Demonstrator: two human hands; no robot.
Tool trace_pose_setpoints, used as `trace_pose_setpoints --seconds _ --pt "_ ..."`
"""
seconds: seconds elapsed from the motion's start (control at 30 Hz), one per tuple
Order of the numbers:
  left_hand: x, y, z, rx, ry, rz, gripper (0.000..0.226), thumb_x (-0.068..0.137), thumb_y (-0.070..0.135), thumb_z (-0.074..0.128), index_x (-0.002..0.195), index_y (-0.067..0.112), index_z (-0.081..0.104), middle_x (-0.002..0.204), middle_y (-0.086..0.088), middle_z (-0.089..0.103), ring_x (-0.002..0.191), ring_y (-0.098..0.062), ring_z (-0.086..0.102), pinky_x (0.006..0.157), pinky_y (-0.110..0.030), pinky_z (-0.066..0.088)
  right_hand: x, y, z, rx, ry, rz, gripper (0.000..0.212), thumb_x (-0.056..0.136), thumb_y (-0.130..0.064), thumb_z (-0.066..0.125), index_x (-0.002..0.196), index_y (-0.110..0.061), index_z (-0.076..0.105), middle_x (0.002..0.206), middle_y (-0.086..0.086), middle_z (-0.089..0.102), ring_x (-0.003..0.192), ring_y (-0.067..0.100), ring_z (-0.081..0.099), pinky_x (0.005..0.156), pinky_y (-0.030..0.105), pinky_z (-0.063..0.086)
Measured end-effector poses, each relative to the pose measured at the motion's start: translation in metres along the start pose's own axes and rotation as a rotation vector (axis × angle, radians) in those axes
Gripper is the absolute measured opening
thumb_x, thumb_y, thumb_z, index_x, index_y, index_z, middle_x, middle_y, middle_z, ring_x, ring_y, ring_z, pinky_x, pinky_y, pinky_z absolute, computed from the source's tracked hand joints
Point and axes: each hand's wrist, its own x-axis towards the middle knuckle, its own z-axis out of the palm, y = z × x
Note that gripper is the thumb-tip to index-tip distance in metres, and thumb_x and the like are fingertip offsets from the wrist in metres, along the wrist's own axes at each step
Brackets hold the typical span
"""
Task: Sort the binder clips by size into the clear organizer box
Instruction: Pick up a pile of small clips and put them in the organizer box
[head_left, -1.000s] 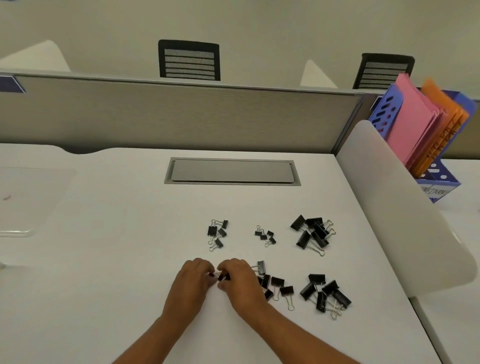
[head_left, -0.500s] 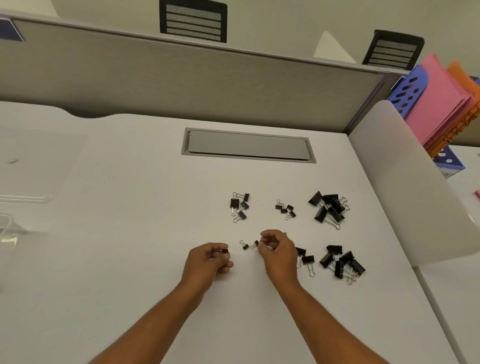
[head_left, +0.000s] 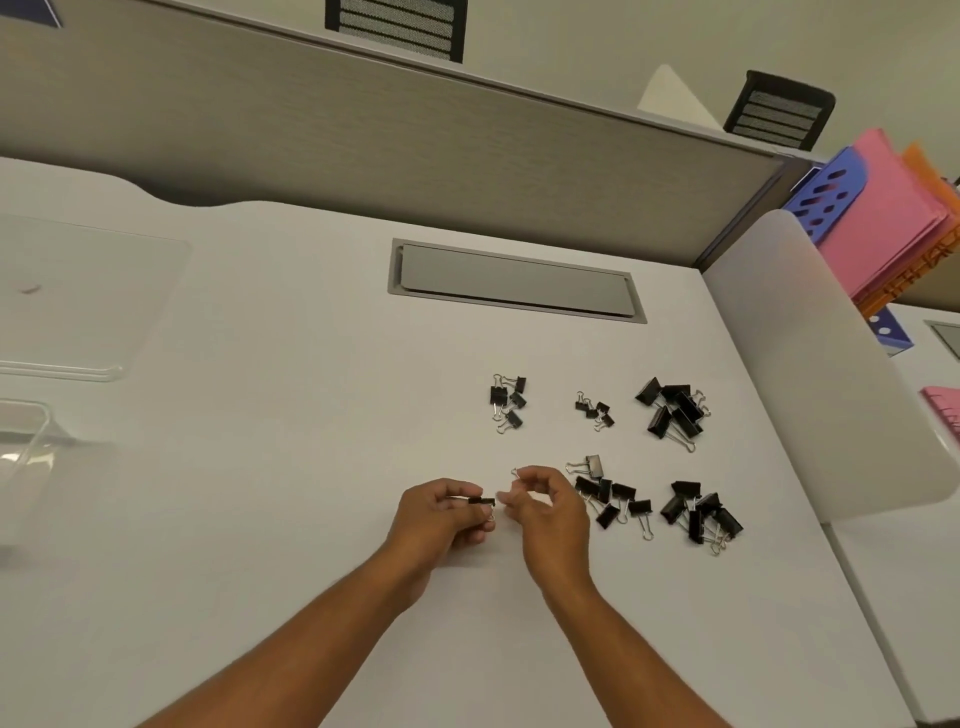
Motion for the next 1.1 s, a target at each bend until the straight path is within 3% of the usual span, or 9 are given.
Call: trace_pose_setpoints --seconds 0.07,0.2,0.3,0.43,0.67,0.77,0.87,1.0,1.1 --pt "-0.002 0.003 -0.006 -0.010 0.003 -0.009 0.025 0.085 -0.005 0.078 0.108 -0.004 0.069 0.085 -0.017 0.075 0.080 -0.028 0.076 0.067 -0.030 0.060 0.011 0.010 -0.007 -0.300 0.053 -0.193 0.025 0.097 -0.001 0.061 0.111 -0.020 0.068 0.105 -0.011 0.069 0.098 0.010 0.068 0.092 0.031 0.056" --pt "-0.010 0.005 -0.016 -0.049 -0.041 -0.029 0.019 0.089 -0.005 0.071 0.107 -0.002 0.070 0.090 -0.016 0.075 0.093 -0.036 0.077 0.077 -0.036 0.063 0.037 0.024 -0.019 -0.755 -0.027 -0.359 0.045 0.097 0.004 0.053 0.137 -0.014 0.061 0.133 0.002 0.064 0.123 0.024 0.055 0.113 0.014 0.023" --pt "-0.015 0.002 -0.022 -0.052 -0.056 -0.023 0.018 0.090 -0.008 0.069 0.108 -0.003 0.070 0.090 -0.016 0.073 0.096 -0.037 0.077 0.081 -0.037 0.064 0.046 0.024 -0.018 -0.852 -0.079 -0.370 0.042 0.098 -0.003 0.053 0.138 -0.012 0.062 0.119 0.009 0.071 0.113 0.026 0.062 0.100 0.033 0.048" --pt "-0.020 -0.002 -0.029 -0.068 -0.036 -0.022 0.021 0.088 -0.009 0.073 0.108 -0.004 0.070 0.092 -0.019 0.073 0.096 -0.038 0.077 0.081 -0.035 0.065 0.050 0.023 -0.018 -0.868 -0.033 -0.405 0.029 0.094 0.001 0.062 0.120 -0.007 0.070 0.103 0.011 0.075 0.097 0.030 0.068 0.085 0.040 0.055" --pt "-0.033 -0.002 -0.036 -0.070 -0.014 -0.003 0.024 0.088 -0.003 0.076 0.110 -0.003 0.069 0.090 -0.018 0.075 0.086 -0.029 0.076 0.077 -0.032 0.064 0.034 0.015 -0.029 -0.567 -0.006 -0.185 0.025 0.088 0.002 0.067 0.107 -0.012 0.072 0.087 -0.002 0.065 0.082 0.017 0.062 0.081 0.029 0.051" --pt "-0.039 -0.001 -0.035 -0.061 0.028 0.022 0.024 0.087 -0.001 0.078 0.109 -0.003 0.069 0.093 -0.021 0.075 0.083 -0.028 0.076 0.075 -0.032 0.064 0.015 0.005 -0.025 -0.022 0.053 0.135 0.020 0.091 0.004 0.064 0.104 -0.009 0.072 0.084 0.003 0.065 0.072 0.015 0.068 0.075 0.030 0.056" --pt "-0.048 0.000 -0.030 -0.026 0.092 0.053 0.024 0.086 0.000 0.080 0.107 -0.002 0.068 0.088 -0.018 0.075 0.080 -0.027 0.076 0.073 -0.031 0.063 -0.010 -0.004 -0.018 0.446 -0.056 0.415 0.012 0.096 0.006 0.061 0.102 0.002 0.070 0.083 0.013 0.069 0.075 0.021 0.071 0.080 0.031 0.061" --pt "-0.060 -0.007 -0.024 0.027 0.123 0.073 0.024 0.087 0.001 0.079 0.108 -0.002 0.069 0.082 -0.015 0.075 0.080 -0.027 0.076 0.074 -0.032 0.062 -0.033 0.001 -0.010 0.533 -0.189 0.499 0.013 0.097 0.007 0.056 0.098 0.002 0.068 0.084 0.013 0.070 0.081 0.027 0.072 0.072 0.034 0.060" --pt "-0.066 -0.016 -0.021 0.055 0.143 0.047 0.022 0.090 0.002 0.076 0.112 0.001 0.070 0.088 -0.016 0.074 0.084 -0.026 0.076 0.079 -0.032 0.063 -0.020 0.006 -0.019 0.366 -0.123 0.380 0.024 0.097 0.006 0.044 0.094 -0.006 0.064 0.078 0.009 0.063 0.064 0.019 0.060 0.057 0.028 0.049"
